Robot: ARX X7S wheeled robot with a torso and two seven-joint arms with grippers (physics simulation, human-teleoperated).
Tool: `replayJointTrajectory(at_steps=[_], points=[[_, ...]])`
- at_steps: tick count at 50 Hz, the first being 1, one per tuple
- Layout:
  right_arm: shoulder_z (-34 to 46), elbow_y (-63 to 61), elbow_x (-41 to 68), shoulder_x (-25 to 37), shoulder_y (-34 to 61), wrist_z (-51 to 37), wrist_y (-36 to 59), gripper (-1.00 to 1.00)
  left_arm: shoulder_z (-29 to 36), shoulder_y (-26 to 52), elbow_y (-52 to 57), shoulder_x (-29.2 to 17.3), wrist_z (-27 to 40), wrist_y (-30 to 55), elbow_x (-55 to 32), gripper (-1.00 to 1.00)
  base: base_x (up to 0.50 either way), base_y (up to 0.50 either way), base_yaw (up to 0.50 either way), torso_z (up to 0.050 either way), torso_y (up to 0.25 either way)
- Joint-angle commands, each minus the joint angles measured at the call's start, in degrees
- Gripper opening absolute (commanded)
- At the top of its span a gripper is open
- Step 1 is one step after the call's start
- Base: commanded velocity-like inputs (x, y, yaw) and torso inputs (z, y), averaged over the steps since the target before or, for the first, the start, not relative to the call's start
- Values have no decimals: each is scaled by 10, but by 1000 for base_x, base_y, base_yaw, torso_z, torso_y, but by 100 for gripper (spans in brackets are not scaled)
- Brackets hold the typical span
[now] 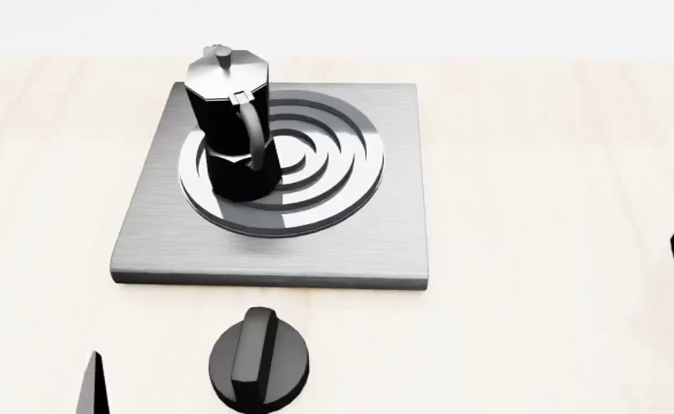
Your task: Put both moka pots on the stove.
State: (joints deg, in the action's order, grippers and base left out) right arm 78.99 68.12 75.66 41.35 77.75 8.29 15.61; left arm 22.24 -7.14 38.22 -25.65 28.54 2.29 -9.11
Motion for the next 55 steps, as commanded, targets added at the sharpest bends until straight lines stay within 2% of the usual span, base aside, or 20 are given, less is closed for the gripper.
replayJointTrajectory(at_steps=[1,4,7,8,15,25,30,35,40,48,55], points=[[0,31,-17,-16,14,27,-23,-100,1,2,-1,0,1,0,0,100,0,0,0,0,0],[-8,-27,-11,8,22,4,-21,-100,2,2,-1,-1,2,0,0,100,0,0,0,0,0],[-20,-169,6,68,28,-64,-9,-100,2,2,0,-1,2,0,0,100,0,0,0,0,0],[-22,-179,7,73,30,-68,-11,-100,2,2,-1,-1,2,0,0,100,0,0,0,0,0],[-36,-200,-3,67,44,-84,-53,-100,2,2,0,-2,3,0,-1,100,0,0,0,0,0],[-38,-283,-11,77,68,-133,-47,-100,1,1,-3,-4,3,-4,-3,100,0,0,0,0,0],[-34,-294,-14,68,77,-122,-36,-100,0,0,-1,-5,5,-4,-4,100,0,0,0,0,0],[-20,-231,-31,24,74,-59,-43,-100,1,1,0,-5,5,-4,-4,100,0,0,0,0,0],[-21,-230,-30,11,81,-23,-42,-100,-1,-1,3,-7,7,-4,-6,100,0,0,0,0,0],[-17,-265,-28,5,91,0,-27,-100,-2,-1,4,-9,9,-5,-8,100,0,0,0,0,0],[-17,-235,-33,-28,105,13,-26,-100,-3,-1,5,-10,10,-4,-9,100,0,0,0,0,0]])
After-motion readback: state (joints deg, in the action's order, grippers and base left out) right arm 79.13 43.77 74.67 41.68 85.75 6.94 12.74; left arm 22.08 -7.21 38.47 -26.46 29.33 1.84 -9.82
